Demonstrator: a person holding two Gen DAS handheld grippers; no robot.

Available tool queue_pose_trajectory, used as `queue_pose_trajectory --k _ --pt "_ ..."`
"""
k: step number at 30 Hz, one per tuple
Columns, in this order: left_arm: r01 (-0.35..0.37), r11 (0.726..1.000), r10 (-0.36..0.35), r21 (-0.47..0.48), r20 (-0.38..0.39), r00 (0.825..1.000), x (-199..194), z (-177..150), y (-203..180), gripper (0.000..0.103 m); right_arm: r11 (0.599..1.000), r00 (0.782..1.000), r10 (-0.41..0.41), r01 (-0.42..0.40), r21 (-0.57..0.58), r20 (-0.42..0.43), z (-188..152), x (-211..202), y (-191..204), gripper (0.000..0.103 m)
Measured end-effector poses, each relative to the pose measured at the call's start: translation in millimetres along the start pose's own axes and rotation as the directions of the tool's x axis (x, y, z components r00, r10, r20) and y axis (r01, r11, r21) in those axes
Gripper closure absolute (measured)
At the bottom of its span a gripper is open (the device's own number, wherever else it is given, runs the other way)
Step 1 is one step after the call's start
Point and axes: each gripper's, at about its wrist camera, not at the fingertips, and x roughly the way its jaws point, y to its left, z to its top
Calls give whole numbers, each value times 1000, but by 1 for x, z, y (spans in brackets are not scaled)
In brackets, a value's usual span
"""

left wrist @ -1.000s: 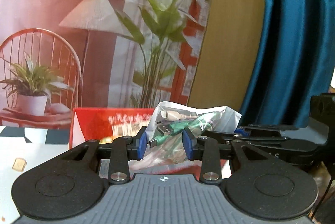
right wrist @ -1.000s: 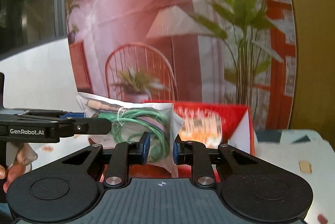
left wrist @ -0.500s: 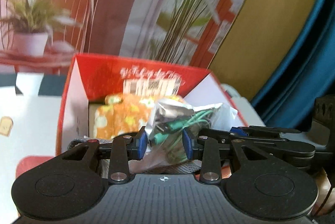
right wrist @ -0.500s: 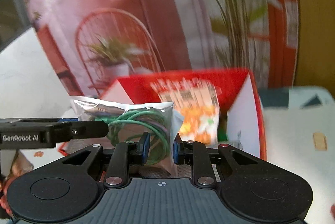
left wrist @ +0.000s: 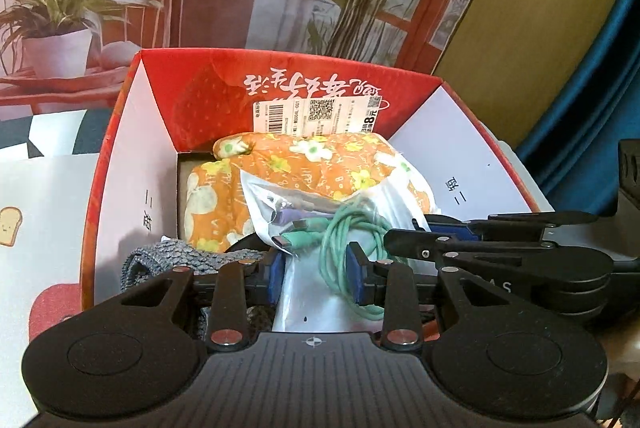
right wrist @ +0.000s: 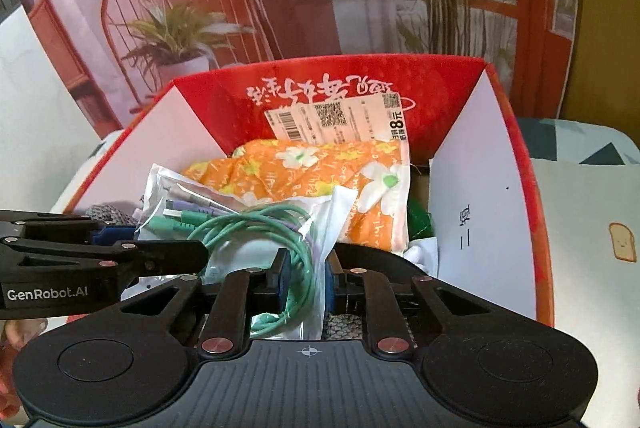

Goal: Organize soft objects

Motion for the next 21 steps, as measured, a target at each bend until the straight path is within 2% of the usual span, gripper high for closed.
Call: queue_pose_trajectory --k 9,12,14,17,19,21 --pt "-14 1000 14 12 -4 1000 -1 1 -5 66 999 998 -34 33 -10 -46 6 9 -1 87" --pt "-42 999 42 29 7 999 -5 2 -9 62 999 997 -51 51 -16 -51 5 9 -1 87" --pt "-56 998 56 36 23 998 -12 2 -9 55 998 997 -59 58 -8 -51 4 7 -2 87" --pt "-97 995 94 33 71 993 -27 3 -10 37 998 998 -62 62 -3 -27 2 0 -3 87" --pt "-143 989 137 40 124 983 -41 3 -12 17 998 998 -65 65 -10 1 -1 -8 -2 85" --pt "-168 985 158 40 174 972 -54 2 -13 9 998 998 -61 61 -15 22 -2 -17 -2 79"
